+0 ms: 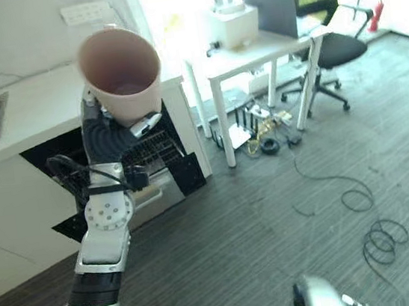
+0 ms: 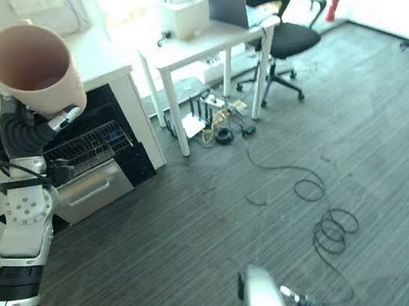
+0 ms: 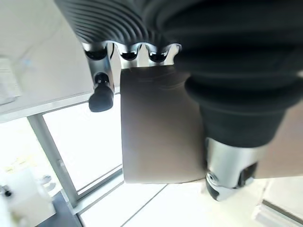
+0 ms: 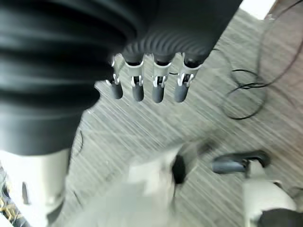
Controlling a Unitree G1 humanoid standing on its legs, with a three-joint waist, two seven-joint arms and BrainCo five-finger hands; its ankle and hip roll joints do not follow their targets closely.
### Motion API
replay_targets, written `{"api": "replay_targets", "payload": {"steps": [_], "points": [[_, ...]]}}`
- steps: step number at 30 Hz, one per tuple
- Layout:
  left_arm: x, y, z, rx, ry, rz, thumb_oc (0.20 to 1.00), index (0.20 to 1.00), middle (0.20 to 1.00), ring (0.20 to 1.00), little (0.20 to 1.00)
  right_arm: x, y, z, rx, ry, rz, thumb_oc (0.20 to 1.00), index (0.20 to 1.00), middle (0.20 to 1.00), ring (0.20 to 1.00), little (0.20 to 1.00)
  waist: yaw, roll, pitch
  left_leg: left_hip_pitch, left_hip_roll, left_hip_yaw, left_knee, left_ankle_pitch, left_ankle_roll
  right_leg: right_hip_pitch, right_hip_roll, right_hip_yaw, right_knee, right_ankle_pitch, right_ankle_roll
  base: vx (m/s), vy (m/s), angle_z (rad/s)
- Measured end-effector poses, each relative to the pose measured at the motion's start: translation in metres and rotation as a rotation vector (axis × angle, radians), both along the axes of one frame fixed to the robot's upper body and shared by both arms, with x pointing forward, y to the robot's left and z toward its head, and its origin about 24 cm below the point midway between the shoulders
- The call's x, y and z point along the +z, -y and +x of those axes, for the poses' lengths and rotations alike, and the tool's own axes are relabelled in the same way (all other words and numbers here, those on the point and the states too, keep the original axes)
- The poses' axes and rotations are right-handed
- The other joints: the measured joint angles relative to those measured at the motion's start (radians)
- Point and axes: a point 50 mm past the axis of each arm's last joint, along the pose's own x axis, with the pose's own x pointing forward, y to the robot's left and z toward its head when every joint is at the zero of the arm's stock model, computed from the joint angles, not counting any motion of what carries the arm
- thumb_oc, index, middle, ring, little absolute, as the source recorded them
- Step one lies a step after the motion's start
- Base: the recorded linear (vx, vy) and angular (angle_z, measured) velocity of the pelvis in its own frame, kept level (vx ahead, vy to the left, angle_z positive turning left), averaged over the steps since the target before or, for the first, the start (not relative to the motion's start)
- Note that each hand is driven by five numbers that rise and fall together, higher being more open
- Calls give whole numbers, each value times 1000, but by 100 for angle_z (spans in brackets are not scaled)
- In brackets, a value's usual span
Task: Place the dishes in the dishwasher.
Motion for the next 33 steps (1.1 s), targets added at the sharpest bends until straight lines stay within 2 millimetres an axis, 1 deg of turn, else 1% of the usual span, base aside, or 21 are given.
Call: {"api": "replay_targets", "payload": {"steps": [1, 2, 3, 4, 5, 7, 9, 10, 11, 13, 14, 16, 17, 18, 21, 23, 26, 28, 31, 32, 33], "points": [[-3, 8, 1, -27, -7, 8, 200, 200, 200, 200, 200, -2, 0, -13, -20, -39, -2, 1000, 1000, 1000, 1000, 1000, -18, -12, 5, 27, -22, -14, -3, -30, -15, -13, 10, 42, -33, 37, -28, 292, -180, 131], [-21, 10, -2, -33, -72, 19, 200, 200, 200, 200, 200, -3, 2, -33, -39, -105, -1, 1000, 1000, 1000, 1000, 1000, -8, -17, -5, 79, -43, -9, 11, -31, -20, 31, 9, 22, 47, 64, -101, 279, -162, 105], [-33, 8, -8, -24, -114, 24, 200, 200, 200, 200, 200, -3, 4, -48, -56, -138, -3, 1000, 1000, 1000, 1000, 1000, 2, -36, -37, 98, -69, 17, 44, -33, -24, 114, -12, -13, 30, 101, -171, 372, -154, 53], [-40, 10, -11, -13, -122, -10, 200, 200, 200, 200, 200, -1, 11, -46, -97, -127, -15, 1000, 1000, 1000, 1000, 1000, 21, 26, -56, 122, -64, 14, 50, -33, -33, 120, -24, -26, 43, 168, -153, 290, -73, 48], [-40, 11, -11, -13, -120, -15, 200, 200, 200, 200, 200, -1, 11, -38, -98, -119, -14, 1000, 1000, 1000, 1000, 1000, 28, 43, -56, 110, -58, 44, 99, -19, -57, 141, -22, -8, 40, 184, -155, 294, -69, 47], [-31, 14, -14, -29, -90, 0, 200, 200, 200, 200, 200, -2, 1, -6, -79, -44, -2, 1000, 1000, 1000, 1000, 1000, 48, 13, -54, 91, -3, 163, 161, -44, -98, 248, -32, 16, -12, 149, -153, 188, -20, 31], [-7, 21, -14, -68, 1, 21, 200, 200, 200, 200, 200, -1, -3, 10, -71, 12, -7, 1000, 1000, 1000, 1000, 1000, 74, -57, -55, -61, 79, 233, 248, -54, -126, 319, -88, 3, -50, 122, -133, 69, 92, 49], [3, 24, -13, -83, 42, 22, 200, 200, 200, 200, 200, 1, 2, 12, -72, 21, -28, 1000, 1000, 1000, 1000, 1000, 69, -66, -51, -178, 155, 282, 247, -53, -128, 331, -113, -27, -59, 104, -109, 31, 230, 63], [5, 24, -12, -85, 49, 21, 200, 200, 200, 200, 200, 3, 7, 12, -71, 21, -43, 1000, 1000, 1000, 1000, 1000, 62, -48, -44, -277, 221, 289, 205, -46, -128, 331, -116, -39, -51, 91, -102, 41, 296, 45], [4, 25, -10, -93, 38, 23, 200, 200, 200, 200, 200, 4, 10, 12, -73, 23, -50, 1000, 1000, 1000, 1000, 1000, 45, -26, -28, -361, 282, 289, 165, -4, -149, 323, -132, -49, -22, 59, -67, 47, 320, 8], [3, 24, -8, -93, 27, 28, 200, 200, 200, 200, 200, 3, 11, 9, -75, 15, -52, 1000, 1000, 1000, 1000, 1000, 36, -19, -22, -373, 300, 296, 135, 15, -142, 322, -148, -53, -11, 50, -52, 42, 247, 5], [2, 24, -7, -96, 21, 33, 200, 200, 200, 200, 200, 3, 12, 1, -84, -1, -57, 1000, 1000, 1000, 1000, 1000, 1, -14, -25, -335, 294, 314, 112, 24, -127, 329, -190, -53, 13, 21, -10, 119, 285, 15], [3, 25, -6, -99, 23, 36, 200, 200, 200, 200, 200, 2, 13, -5, -109, -10, -56, 1000, 1000, 1000, 1000, 1000, -3, -2, -31, -301, 276, 317, 59, 76, -151, 326, -209, -44, 37, 3, 18, 144, 285, 10], [-1, 24, -4, -93, 5, 36, 200, 200, 200, 200, 200, 1, 11, -11, -120, -23, -52, 1000, 1000, 1000, 1000, 1000, 3, -7, -34, -281, 245, 310, 37, 120, -136, 333, -230, -35, 52, -11, 48, 95, 189, 5], [-2, 19, -2, -67, -9, 64, 200, 200, 200, 200, 200, -3, -3, -15, -121, -32, -17, 1000, 1000, 1000, 1000, 1000, 6, -51, -62, -253, 172, 322, 22, 113, -98, 354, -293, -12, 39, -14, 82, 86, 219, 0], [2, 13, -3, 3, 8, 227, 200, 200, 200, 200, 200, -2, -9, 4, -104, 24, -8, 1000, 1000, 1000, 1000, 1000, 27, -58, -68, -247, 155, 344, 41, 94, -68, 370, -318, -33, 10, 39, 110, 70, 277, -18], [4, 12, -3, 28, 19, 302, 200, 200, 200, 200, 200, 3, -11, 28, -64, 113, -27, 1000, 1000, 1000, 1000, 1000, 28, -40, -60, -247, 167, 339, 51, 78, -45, 394, -319, -127, -15, 125, 111, 32, 90, 2], [3, 13, -3, 28, 17, 304, 200, 200, 200, 200, 200, 5, -12, 38, -51, 135, -29, 1000, 1000, 1000, 1000, 1000, 32, -32, -49, -246, 172, 327, 65, 65, -42, 386, -322, -114, 8, 144, 124, 62, -164, 11], [6, 10, -2, 61, 41, 274, 200, 200, 200, 200, 200, 5, -11, 40, -44, 139, -30, 1000, 1000, 1000, 1000, 1000, 64, -62, -38, -302, 141, 310, 105, 53, -59, 270, -338, -9, 112, 57, 151, 127, -542, 15], [9, 8, -1, 71, 50, 273, 200, 200, 200, 200, 200, 6, -6, 38, -68, 141, -38, 1000, 1000, 1000, 1000, 1000, 71, -73, -34, -346, 134, 298, 135, 52, -61, 201, -338, 72, 150, 46, 170, 193, -618, 73], [11, 6, 1, 72, 52, 272, 200, 200, 200, 200, 200, 6, -2, 34, -103, 130, -43, 1000, 1000, 1000, 1000, 1000, 55, -63, -16, -405, 140, 260, 168, 50, -58, 157, -324, 149, 108, 43, 176, 315, -586, 92]]}}
